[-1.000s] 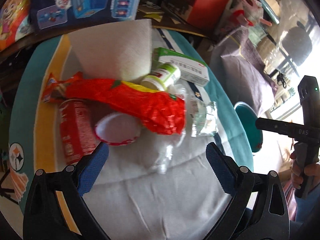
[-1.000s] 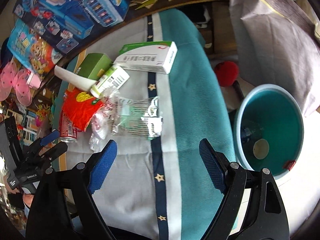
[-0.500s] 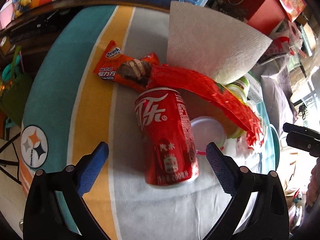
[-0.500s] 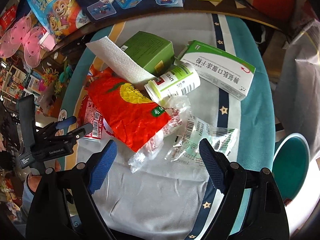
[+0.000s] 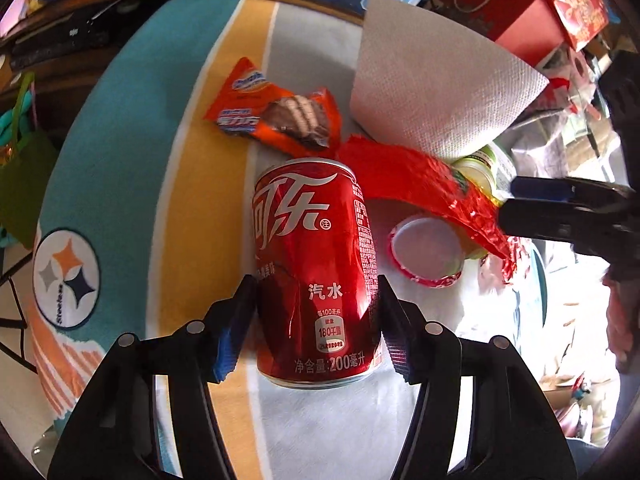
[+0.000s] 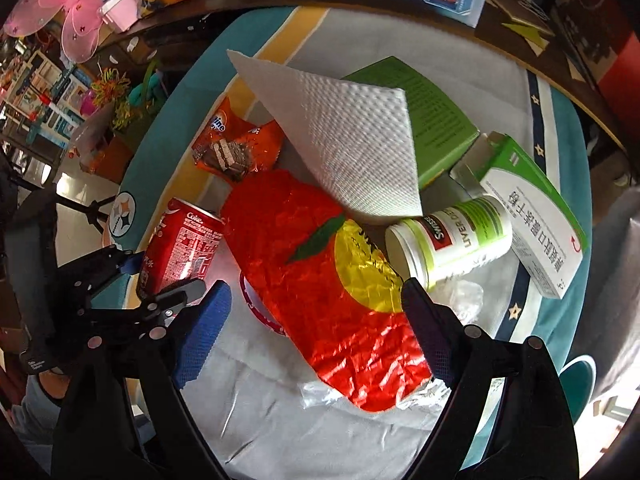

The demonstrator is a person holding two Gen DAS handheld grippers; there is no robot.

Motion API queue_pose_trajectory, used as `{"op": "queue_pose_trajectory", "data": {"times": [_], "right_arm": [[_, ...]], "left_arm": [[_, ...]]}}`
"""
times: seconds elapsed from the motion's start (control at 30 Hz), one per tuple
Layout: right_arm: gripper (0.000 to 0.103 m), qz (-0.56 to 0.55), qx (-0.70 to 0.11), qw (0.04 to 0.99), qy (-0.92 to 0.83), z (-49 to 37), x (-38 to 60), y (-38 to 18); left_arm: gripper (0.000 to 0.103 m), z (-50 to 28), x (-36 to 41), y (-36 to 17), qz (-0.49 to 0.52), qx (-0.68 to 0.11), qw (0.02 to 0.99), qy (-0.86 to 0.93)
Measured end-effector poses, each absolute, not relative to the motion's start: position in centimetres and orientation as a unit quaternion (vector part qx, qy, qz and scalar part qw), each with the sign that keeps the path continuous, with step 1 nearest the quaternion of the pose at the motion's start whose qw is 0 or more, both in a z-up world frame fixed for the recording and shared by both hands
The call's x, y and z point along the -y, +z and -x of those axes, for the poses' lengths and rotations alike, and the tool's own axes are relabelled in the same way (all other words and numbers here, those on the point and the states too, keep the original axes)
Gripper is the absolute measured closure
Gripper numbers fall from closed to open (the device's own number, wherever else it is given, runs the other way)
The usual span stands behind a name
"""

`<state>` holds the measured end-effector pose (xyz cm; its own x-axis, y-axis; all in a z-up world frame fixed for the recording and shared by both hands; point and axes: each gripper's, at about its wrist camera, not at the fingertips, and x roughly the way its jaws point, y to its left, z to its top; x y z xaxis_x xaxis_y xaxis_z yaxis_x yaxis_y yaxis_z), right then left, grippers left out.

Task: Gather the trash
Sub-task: 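Grasp the red Coca-Cola can with the left tool while the right tool grasps the red-yellow wrapper, then carry the can and wrapper with both tools over the teal bin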

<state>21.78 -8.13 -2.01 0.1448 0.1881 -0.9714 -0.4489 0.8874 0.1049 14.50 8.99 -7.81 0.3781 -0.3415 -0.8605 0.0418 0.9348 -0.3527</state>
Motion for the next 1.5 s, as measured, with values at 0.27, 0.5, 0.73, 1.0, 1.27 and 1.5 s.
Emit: {"op": "queue_pose_trajectory", "data": {"times": [0.27, 0.5, 0.73, 1.0, 1.27, 1.5], "right_arm": [[0.02, 0.134, -0.644, 0.725, 0.203, -22.7, 7.7, -5.0], [0.054, 0.124, -0.635, 0.731, 0.216, -21.3, 8.5, -5.0], [0.09, 0.114, -0.605, 0.754, 0.229, -19.1, 9.9, -2.8], [0.091, 0.08, -0.577, 0.774, 0.248, -16.3, 11.3, 0.6], [0.091, 0.029, -0.555, 0.796, 0.239, -14.0, 15.2, 3.3], [0.091, -0.034, -0.539, 0.818, 0.197, -11.9, 22.6, 4.1]], "left_arm": [[0.036, -13.6, -9.0, -8.2, 0.128, -0.543, 0.822, -0.114], [0.026, -13.4, -8.3, -8.2, 0.121, -0.539, 0.825, -0.115], [0.044, -13.1, -7.8, -8.4, 0.11, -0.539, 0.83, -0.095], [0.044, -11.1, -6.7, -6.6, 0.105, -0.525, 0.838, -0.102], [0.044, -8.9, -4.1, -4.5, 0.099, -0.517, 0.84, -0.134], [0.044, -8.3, -0.8, -3.2, 0.076, -0.514, 0.838, -0.168]]}}
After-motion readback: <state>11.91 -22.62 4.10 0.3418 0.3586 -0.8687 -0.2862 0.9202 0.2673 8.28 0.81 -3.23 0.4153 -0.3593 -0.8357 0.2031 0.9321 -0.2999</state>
